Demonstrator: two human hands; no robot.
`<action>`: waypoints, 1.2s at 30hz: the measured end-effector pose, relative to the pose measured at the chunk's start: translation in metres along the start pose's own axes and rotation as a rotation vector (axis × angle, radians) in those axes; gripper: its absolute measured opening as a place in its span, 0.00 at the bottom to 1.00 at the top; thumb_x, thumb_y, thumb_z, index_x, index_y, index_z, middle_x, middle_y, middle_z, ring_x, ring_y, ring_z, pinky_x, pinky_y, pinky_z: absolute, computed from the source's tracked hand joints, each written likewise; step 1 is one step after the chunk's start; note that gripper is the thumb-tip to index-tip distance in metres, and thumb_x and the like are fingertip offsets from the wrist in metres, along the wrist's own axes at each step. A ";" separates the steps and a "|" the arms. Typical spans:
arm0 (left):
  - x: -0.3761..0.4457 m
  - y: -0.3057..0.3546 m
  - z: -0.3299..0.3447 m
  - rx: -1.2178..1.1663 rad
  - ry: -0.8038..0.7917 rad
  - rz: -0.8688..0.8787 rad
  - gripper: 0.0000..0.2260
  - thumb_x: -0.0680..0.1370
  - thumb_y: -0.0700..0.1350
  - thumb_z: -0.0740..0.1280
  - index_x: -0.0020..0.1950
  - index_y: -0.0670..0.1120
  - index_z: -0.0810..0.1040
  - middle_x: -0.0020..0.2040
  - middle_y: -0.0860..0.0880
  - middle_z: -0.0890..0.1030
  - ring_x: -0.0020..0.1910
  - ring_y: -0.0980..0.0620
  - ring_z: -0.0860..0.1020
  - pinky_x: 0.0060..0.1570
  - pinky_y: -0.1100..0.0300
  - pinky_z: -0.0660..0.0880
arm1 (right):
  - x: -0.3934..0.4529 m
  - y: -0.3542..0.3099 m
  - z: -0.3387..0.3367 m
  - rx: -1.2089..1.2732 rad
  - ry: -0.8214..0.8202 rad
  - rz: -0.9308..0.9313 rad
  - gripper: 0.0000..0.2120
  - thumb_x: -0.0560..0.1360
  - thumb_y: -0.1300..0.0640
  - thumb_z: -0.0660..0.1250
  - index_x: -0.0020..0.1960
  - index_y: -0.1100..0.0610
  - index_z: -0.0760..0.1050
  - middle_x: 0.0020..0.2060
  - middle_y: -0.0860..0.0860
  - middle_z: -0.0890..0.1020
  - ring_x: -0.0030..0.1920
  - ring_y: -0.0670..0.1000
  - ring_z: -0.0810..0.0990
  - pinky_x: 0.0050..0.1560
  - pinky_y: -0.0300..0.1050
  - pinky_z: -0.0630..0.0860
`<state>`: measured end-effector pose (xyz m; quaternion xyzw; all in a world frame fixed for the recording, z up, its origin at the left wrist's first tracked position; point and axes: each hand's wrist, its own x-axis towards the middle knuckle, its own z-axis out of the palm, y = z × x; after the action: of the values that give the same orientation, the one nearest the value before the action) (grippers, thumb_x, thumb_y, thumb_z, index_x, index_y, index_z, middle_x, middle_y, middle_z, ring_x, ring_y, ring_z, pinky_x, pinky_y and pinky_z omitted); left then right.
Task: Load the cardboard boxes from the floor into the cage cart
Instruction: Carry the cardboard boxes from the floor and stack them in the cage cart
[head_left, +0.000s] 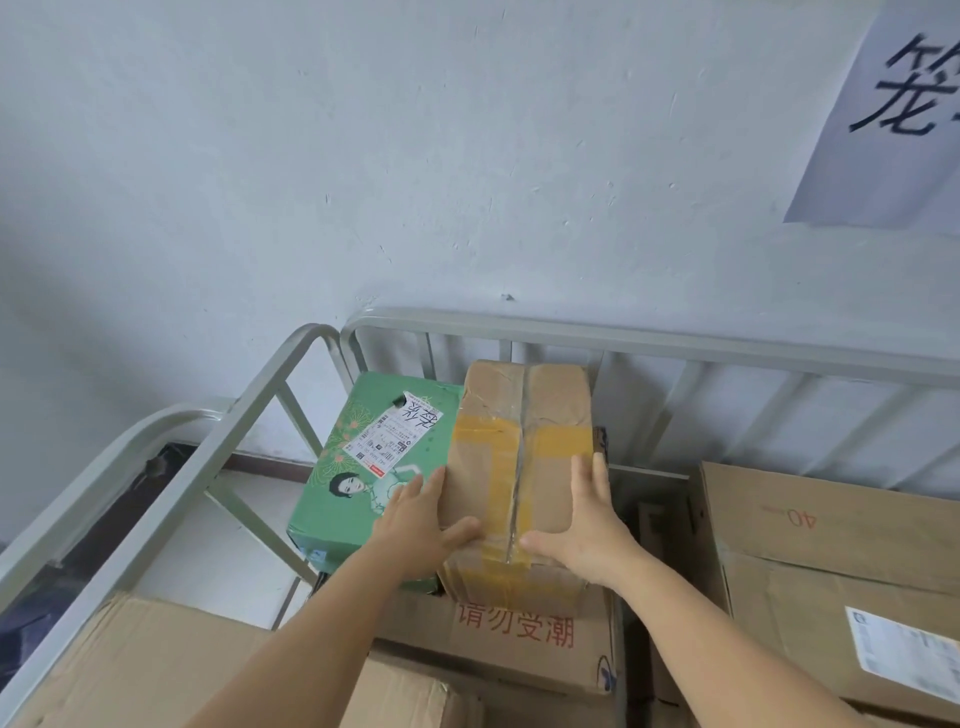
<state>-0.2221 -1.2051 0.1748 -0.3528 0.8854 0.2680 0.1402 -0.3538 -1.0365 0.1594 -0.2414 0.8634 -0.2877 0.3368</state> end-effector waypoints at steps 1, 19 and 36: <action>0.002 0.000 -0.001 -0.014 -0.006 0.028 0.40 0.76 0.64 0.62 0.79 0.50 0.45 0.78 0.49 0.55 0.75 0.46 0.57 0.72 0.46 0.60 | 0.003 -0.002 0.000 0.000 -0.001 0.002 0.61 0.69 0.43 0.76 0.77 0.48 0.28 0.74 0.44 0.25 0.79 0.52 0.40 0.77 0.57 0.54; 0.044 -0.001 -0.011 0.051 0.000 0.079 0.38 0.79 0.60 0.60 0.79 0.50 0.40 0.74 0.47 0.63 0.72 0.46 0.63 0.70 0.47 0.63 | 0.032 -0.021 -0.001 -0.069 0.054 0.023 0.59 0.70 0.41 0.74 0.78 0.49 0.31 0.74 0.46 0.25 0.78 0.54 0.37 0.77 0.57 0.51; 0.042 -0.051 -0.014 0.385 -0.085 0.086 0.40 0.76 0.48 0.70 0.80 0.51 0.47 0.79 0.54 0.43 0.78 0.47 0.43 0.70 0.42 0.63 | 0.023 -0.034 0.010 -0.598 -0.035 -0.104 0.53 0.72 0.38 0.70 0.79 0.47 0.34 0.77 0.49 0.30 0.73 0.60 0.25 0.75 0.60 0.38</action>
<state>-0.2175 -1.2673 0.1484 -0.2700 0.9278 0.1143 0.2308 -0.3541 -1.0784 0.1654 -0.3786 0.8904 -0.0330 0.2506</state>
